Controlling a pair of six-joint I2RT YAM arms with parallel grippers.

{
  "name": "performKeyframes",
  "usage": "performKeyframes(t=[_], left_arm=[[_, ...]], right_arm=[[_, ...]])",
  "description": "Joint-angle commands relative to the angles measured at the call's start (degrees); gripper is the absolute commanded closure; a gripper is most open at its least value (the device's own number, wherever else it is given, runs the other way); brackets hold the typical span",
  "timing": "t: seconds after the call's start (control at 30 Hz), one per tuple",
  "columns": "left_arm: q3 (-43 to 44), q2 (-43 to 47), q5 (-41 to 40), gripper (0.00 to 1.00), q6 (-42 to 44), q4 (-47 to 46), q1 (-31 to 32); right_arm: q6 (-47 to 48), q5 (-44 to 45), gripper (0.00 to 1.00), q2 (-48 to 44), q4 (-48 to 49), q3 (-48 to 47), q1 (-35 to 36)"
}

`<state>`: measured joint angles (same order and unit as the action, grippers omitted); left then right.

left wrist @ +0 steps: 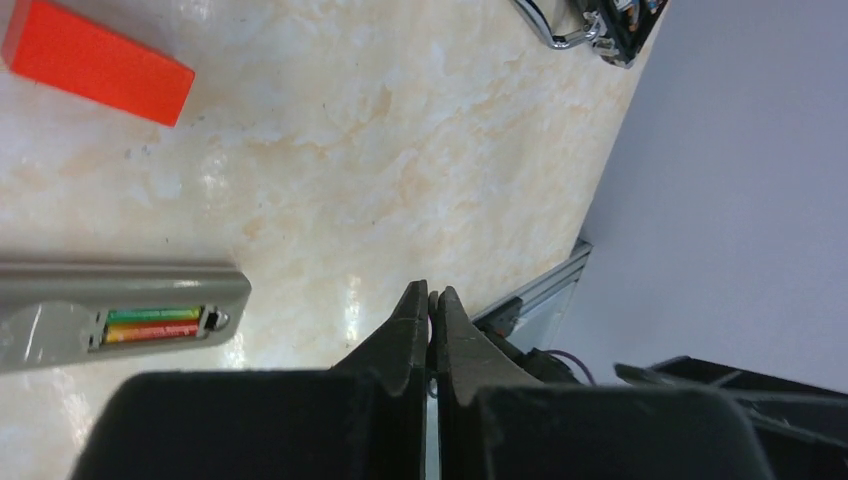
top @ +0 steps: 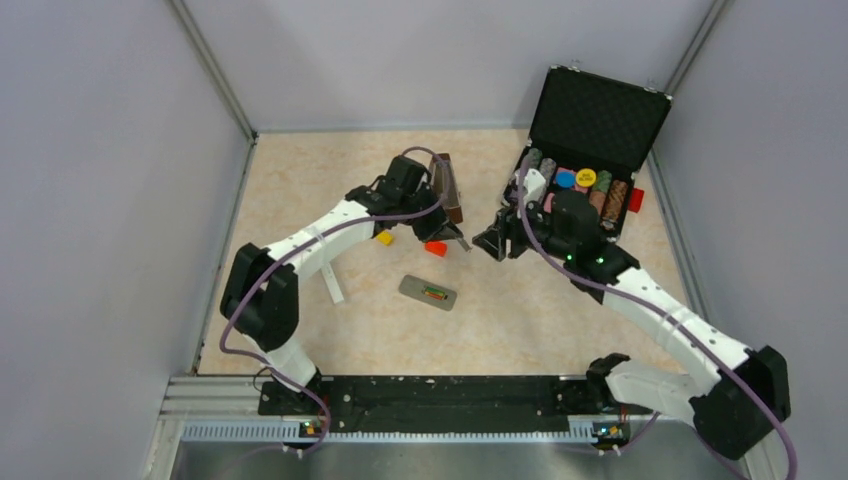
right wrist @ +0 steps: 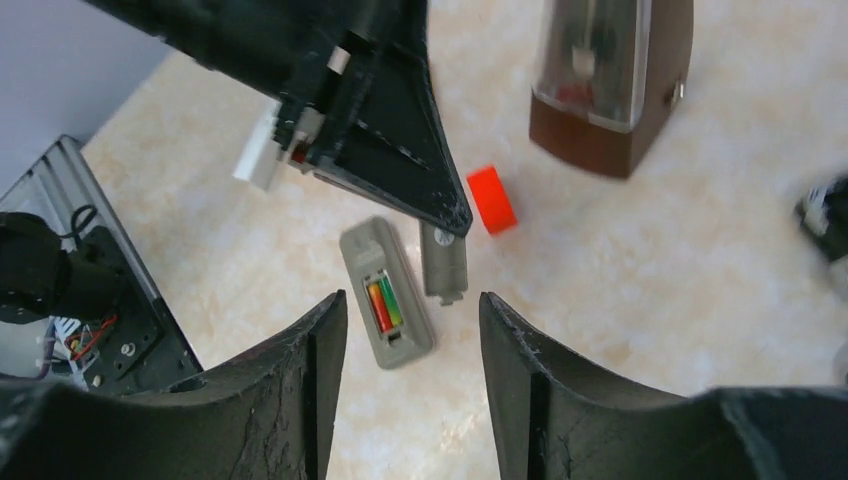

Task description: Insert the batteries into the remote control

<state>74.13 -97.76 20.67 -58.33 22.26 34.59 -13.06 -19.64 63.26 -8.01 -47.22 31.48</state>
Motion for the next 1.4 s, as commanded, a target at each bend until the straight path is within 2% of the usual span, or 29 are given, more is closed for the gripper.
performKeyframes(t=[0.0,0.07,0.17,0.37,0.7,1.1,1.2,1.37], left_arm=[[3.6,4.7,4.2,1.00,-7.7,12.9,-1.9],[3.4,6.2,7.8,1.00,-12.2,13.1,-2.8],[3.8,8.8,10.3,1.00,-16.2,14.3,-2.8],[2.2,13.4,14.6,1.00,-21.5,15.4,-2.9],[0.9,16.9,17.6,1.00,-22.2,18.2,-2.9],[-0.9,18.0,17.8,1.00,-21.6,18.7,-2.9],[-1.4,18.2,16.8,0.83,-21.1,18.2,-2.9],[-1.9,19.4,11.9,0.47,-18.7,17.7,-3.0]], right_arm=[[10.7,-7.1,0.49,-6.3,12.7,3.4,1.9],[18.8,-7.3,0.49,-9.5,17.4,6.8,4.7],[29.3,-1.9,0.49,-12.9,21.9,10.5,11.1],[44.2,3.3,0.49,-11.0,22.8,10.4,18.9],[55.9,11.9,0.53,-9.9,32.7,15.0,22.4],[57.3,13.7,0.96,-8.2,35.4,15.4,22.9],[55.4,13.4,1.00,-8.4,34.7,15.0,23.0],[48.6,12.8,1.00,-9.5,32.1,14.1,23.1]])
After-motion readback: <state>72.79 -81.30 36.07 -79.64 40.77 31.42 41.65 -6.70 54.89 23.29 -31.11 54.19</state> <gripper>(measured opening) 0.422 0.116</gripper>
